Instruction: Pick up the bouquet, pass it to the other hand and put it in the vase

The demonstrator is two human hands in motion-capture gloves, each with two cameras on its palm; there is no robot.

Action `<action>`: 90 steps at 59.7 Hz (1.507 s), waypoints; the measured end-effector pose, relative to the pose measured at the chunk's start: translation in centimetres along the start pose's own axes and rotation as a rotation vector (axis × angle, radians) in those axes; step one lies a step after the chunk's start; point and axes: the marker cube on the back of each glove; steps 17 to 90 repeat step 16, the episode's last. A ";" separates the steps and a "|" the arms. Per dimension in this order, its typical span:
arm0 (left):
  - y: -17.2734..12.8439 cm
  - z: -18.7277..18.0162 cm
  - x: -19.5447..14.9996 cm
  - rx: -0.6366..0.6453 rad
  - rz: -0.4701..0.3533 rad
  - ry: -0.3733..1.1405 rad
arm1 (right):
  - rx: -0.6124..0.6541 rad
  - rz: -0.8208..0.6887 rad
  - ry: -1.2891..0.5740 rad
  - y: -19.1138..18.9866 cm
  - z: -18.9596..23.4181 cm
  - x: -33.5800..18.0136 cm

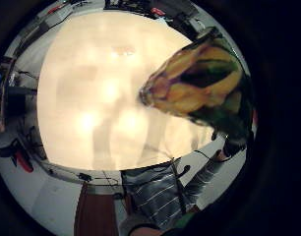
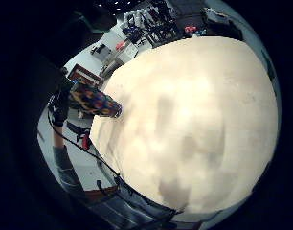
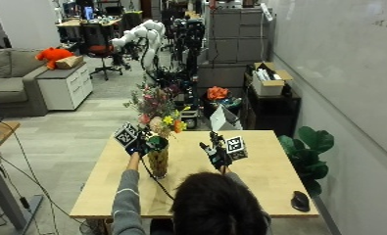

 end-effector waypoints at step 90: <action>0.5 -4.6 -2.5 0.542 -0.269 -0.283 | -0.007 0.090 -0.019 2.4 -2.2 -1.6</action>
